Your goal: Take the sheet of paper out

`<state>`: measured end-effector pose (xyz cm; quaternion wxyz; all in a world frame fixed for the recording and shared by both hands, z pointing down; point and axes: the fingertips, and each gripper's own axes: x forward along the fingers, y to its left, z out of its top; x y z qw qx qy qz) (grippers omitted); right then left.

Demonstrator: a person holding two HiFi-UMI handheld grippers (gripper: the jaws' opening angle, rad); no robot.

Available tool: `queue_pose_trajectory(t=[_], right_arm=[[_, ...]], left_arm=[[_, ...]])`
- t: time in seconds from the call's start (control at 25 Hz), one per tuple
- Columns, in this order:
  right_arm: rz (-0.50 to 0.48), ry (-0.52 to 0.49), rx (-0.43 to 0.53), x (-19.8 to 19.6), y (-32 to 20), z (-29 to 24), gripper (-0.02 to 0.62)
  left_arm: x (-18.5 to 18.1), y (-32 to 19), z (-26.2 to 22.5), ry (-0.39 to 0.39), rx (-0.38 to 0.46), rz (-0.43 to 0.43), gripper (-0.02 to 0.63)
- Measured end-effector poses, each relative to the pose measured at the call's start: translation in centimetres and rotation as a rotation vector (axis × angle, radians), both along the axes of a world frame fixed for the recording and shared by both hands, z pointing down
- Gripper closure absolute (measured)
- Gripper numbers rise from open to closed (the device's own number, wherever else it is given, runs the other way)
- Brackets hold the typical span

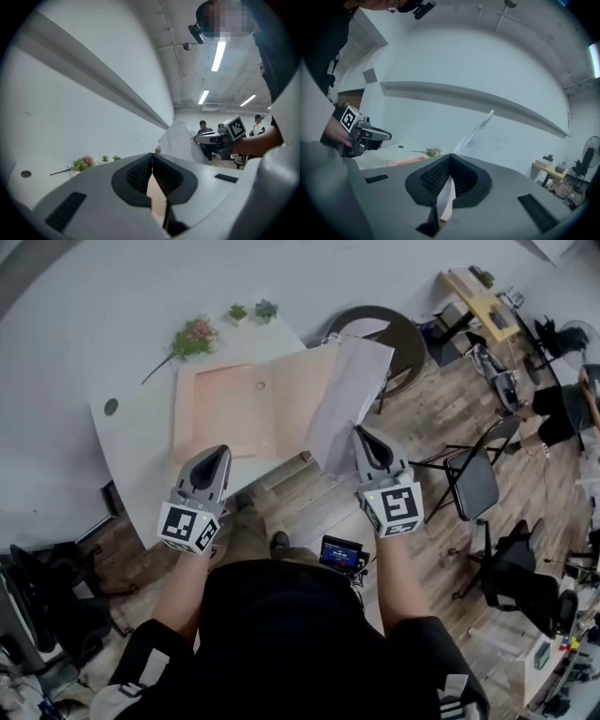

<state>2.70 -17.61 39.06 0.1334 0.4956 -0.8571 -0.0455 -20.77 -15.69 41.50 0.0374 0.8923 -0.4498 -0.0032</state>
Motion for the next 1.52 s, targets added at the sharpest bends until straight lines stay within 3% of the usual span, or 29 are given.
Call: queue_pose_trajectory(t=[0.48,0.76,1.52], right_arm=[[-0.014,-0.104,0.099,-1.9,8.1,-1.3,0.583],[0.014,-0.071,0.059,-3.2,11.4,0.0,0.583],[0.091,-0.052,-0.011,-8.8,25.9,2.2,0.583]], left_arm=[[-2.1,6.1,-0.4,-0.037,0.02,-0.096,0.601],[-3.3,9.1,-0.6,-0.027,0.013,-0.065,0.601],[-9.7,23.7,1.2,-0.004,-0.02,-0.022,0.601]])
